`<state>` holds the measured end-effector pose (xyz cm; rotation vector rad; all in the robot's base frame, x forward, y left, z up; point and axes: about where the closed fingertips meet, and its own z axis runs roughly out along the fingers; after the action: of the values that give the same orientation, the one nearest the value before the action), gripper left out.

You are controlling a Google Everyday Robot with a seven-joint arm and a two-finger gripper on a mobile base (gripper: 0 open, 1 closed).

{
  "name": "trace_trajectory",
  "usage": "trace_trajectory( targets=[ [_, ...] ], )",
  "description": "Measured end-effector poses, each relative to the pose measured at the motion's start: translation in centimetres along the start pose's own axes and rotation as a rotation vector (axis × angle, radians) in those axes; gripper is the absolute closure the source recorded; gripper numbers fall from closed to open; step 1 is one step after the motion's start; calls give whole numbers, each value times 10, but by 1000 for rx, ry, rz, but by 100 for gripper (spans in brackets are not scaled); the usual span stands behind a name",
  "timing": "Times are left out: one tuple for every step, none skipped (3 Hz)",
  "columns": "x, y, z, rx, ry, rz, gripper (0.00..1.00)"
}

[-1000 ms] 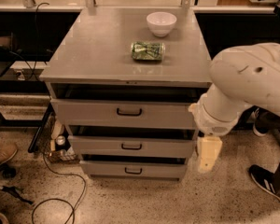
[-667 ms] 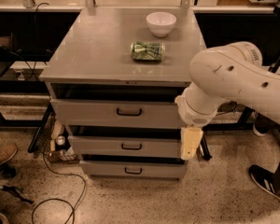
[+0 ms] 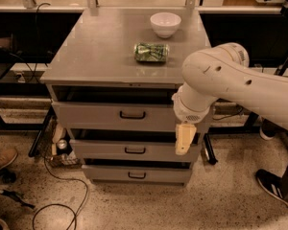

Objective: Open top drawer

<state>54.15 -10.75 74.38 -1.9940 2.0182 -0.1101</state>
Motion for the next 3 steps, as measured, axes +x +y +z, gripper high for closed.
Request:
trace_trajectory(
  targets=[
    [4, -16, 22, 42, -9, 36, 0],
    [11, -41, 52, 93, -14, 71, 0],
    [16, -58, 78, 120, -10, 96, 0]
  ],
)
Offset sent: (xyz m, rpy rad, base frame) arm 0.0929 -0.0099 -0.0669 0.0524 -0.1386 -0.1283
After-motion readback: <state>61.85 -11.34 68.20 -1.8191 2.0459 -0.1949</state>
